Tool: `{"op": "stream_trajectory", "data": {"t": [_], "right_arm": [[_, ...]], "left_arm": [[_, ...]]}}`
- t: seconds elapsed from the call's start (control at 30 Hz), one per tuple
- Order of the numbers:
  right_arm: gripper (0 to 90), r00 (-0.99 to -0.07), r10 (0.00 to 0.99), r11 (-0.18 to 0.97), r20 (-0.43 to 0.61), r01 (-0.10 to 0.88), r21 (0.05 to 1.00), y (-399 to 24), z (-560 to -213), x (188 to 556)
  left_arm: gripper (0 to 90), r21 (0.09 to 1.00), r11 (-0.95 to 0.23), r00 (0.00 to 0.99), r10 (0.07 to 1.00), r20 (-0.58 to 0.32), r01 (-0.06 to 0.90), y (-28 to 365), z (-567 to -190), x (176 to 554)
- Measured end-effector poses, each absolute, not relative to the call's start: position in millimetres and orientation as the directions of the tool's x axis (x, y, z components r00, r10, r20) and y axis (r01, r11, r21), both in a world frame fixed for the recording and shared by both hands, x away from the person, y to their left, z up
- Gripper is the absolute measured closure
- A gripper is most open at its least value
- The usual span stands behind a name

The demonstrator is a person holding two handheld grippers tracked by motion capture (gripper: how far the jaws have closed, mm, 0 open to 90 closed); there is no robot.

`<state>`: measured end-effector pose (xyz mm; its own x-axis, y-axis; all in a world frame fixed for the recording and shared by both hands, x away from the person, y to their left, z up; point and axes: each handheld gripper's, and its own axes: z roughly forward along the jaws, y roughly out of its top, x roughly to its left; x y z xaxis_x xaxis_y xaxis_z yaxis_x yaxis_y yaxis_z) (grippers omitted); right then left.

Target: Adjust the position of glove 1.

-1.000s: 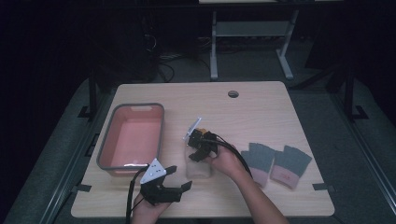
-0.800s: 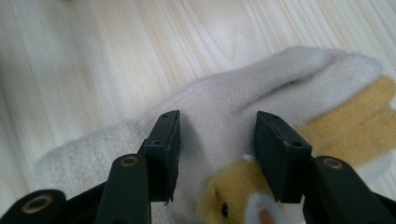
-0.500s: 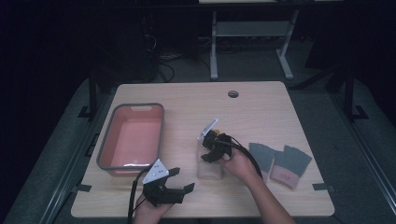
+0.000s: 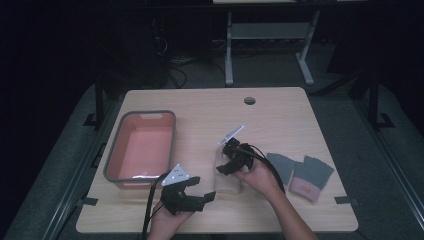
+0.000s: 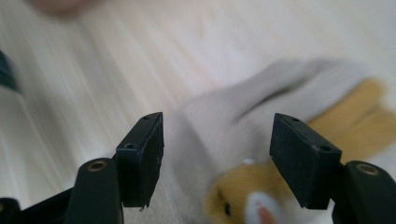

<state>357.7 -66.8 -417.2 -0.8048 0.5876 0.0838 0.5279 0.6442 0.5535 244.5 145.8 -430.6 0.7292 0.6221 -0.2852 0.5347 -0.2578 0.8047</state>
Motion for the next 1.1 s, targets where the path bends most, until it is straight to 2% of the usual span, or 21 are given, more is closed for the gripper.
{"op": "stream_trajectory", "data": {"t": [0.1,0.23,0.47,0.57,0.7,0.8,0.97,1.1], "right_arm": [[33.9,-0.777,0.620,0.576,0.109,0.545,0.610,-78.7,-403.6,353.2],[34.7,-0.737,0.659,0.524,0.151,0.593,0.611,-94.4,-395.3,346.5],[36.1,-0.653,0.720,0.413,0.235,0.675,0.611,-127.3,-404.3,334.1],[36.2,-0.619,0.731,0.364,0.288,0.710,0.602,-135.2,-411.7,328.7],[36.8,-0.614,0.731,0.357,0.297,0.716,0.599,-135.8,-420.3,323.7],[36.5,-0.613,0.731,0.366,0.300,0.724,0.585,-131.8,-425.9,323.9],[36.4,-0.598,0.744,0.381,0.298,0.746,0.547,-127.3,-432.9,326.6],[37.2,-0.564,0.745,0.318,0.357,0.770,0.553,-132.2,-440.1,326.2]], "left_arm": [[22.2,0.785,-0.249,0.712,0.628,-0.315,0.567,140.0,-430.9,253.1],[22.8,0.750,-0.287,0.696,0.650,-0.305,0.596,127.6,-434.0,266.9],[23.8,0.665,-0.279,0.640,0.663,-0.388,0.693,111.5,-442.1,288.0],[24.2,0.643,-0.289,0.631,0.667,-0.395,0.709,107.1,-444.0,292.9],[24.7,0.627,-0.274,0.609,0.679,-0.411,0.729,106.6,-445.5,297.3],[31.3,0.625,-0.267,0.606,0.672,-0.425,0.734,108.8,-446.0,299.6],[34.2,0.607,-0.285,0.607,0.670,-0.427,0.742,109.0,-449.7,302.9],[35.6,0.589,-0.283,0.593,0.676,-0.437,0.757,108.0,-454.2,306.6]]}}
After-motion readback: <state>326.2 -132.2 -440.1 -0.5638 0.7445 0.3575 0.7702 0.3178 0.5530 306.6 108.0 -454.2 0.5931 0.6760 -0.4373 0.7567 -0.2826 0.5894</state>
